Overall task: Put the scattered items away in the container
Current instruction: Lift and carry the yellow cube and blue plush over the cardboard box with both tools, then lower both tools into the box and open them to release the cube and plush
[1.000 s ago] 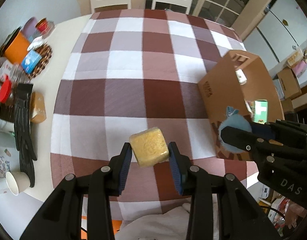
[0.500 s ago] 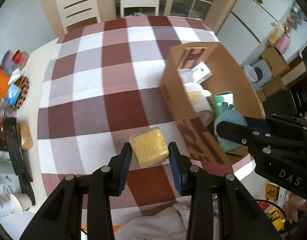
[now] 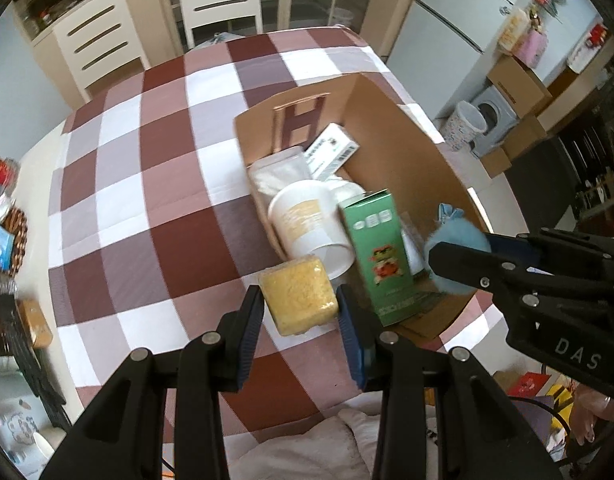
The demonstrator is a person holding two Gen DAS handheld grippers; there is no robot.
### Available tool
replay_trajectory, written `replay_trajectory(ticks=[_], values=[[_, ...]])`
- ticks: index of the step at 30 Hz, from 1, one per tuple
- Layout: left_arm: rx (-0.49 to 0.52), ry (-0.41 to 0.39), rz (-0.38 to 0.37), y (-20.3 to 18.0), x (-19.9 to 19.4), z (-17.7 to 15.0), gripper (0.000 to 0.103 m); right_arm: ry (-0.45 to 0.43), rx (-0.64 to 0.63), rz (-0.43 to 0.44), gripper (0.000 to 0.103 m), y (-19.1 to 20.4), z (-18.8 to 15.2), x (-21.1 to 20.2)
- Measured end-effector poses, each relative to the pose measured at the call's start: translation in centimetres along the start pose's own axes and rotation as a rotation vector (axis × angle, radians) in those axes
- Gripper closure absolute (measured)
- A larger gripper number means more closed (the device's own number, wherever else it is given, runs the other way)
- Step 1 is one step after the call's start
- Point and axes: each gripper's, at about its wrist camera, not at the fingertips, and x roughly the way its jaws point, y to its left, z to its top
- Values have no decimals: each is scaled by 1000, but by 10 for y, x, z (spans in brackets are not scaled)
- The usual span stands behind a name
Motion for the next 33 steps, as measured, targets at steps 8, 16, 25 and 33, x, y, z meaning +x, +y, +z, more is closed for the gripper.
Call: replay_trajectory(ticks=[8,16,25,33], values=[[45,18,-16,-16,11,20,65,16,24,-8,78,-22,5,1],[62,34,-30,-21,24,40,65,47,6,-10,78,-30,17,8],[61,54,-37,-21,39,58,65,102,-29,-8,78,-33,28,20],[66,69,-40,-23,46,63,65,128,-61,-5,78,-34,35,25]])
